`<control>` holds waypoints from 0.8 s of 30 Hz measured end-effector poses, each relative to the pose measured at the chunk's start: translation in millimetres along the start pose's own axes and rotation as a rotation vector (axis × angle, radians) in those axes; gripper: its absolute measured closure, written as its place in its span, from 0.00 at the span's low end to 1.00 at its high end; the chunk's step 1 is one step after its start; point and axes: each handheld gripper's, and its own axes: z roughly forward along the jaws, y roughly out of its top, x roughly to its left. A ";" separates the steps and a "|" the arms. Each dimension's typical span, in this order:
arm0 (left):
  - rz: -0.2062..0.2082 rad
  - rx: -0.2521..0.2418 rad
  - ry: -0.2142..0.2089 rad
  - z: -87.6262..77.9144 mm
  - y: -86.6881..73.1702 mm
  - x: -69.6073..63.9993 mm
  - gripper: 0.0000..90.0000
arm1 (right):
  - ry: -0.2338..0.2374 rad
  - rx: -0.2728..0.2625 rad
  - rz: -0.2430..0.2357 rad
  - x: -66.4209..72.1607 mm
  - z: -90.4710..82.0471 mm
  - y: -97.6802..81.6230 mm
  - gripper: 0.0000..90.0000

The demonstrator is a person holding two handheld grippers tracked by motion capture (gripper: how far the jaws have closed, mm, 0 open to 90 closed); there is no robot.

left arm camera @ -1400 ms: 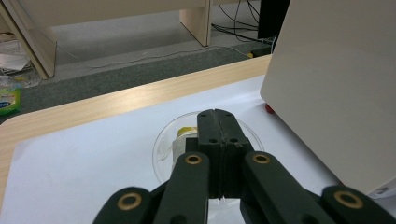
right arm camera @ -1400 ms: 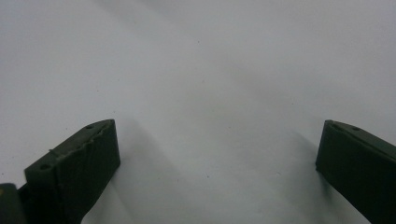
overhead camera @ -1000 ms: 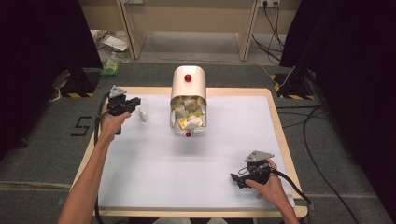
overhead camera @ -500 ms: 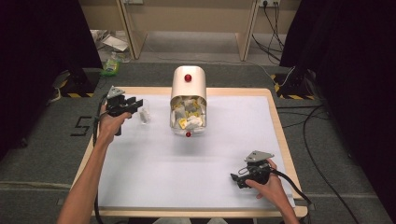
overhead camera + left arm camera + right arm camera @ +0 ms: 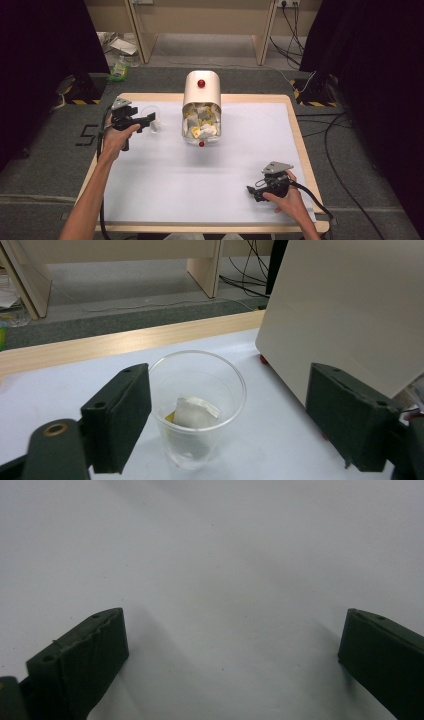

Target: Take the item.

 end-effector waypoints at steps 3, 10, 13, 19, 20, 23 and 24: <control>0.005 0.008 -0.003 -3.6 -2.6 -2.9 0.17 | 0.000 0.000 0.000 0.0 0.0 0.0 0.00; 0.014 0.003 -0.021 -13.3 -6.9 -11.1 0.17 | -0.001 0.000 -0.005 -0.2 0.0 -0.1 0.00; 0.020 0.003 -0.025 -16.8 -9.5 -14.3 0.17 | -0.001 0.000 -0.002 0.0 0.0 -0.1 0.00; 0.024 -0.007 -0.030 -23.4 -17.0 -20.3 0.17 | -0.001 0.000 -0.002 0.0 0.0 -0.1 0.00; 0.027 -0.005 -0.032 -24.3 -18.4 -21.1 0.17 | -0.001 0.000 -0.002 0.0 0.0 -0.1 0.00; 0.026 -0.011 -0.033 -27.7 -22.2 -23.0 0.17 | 0.000 0.000 -0.002 0.0 0.0 -0.1 0.00; 0.028 -0.012 -0.033 -28.9 -23.3 -23.4 0.17 | -0.001 0.000 -0.002 0.0 0.0 -0.1 0.00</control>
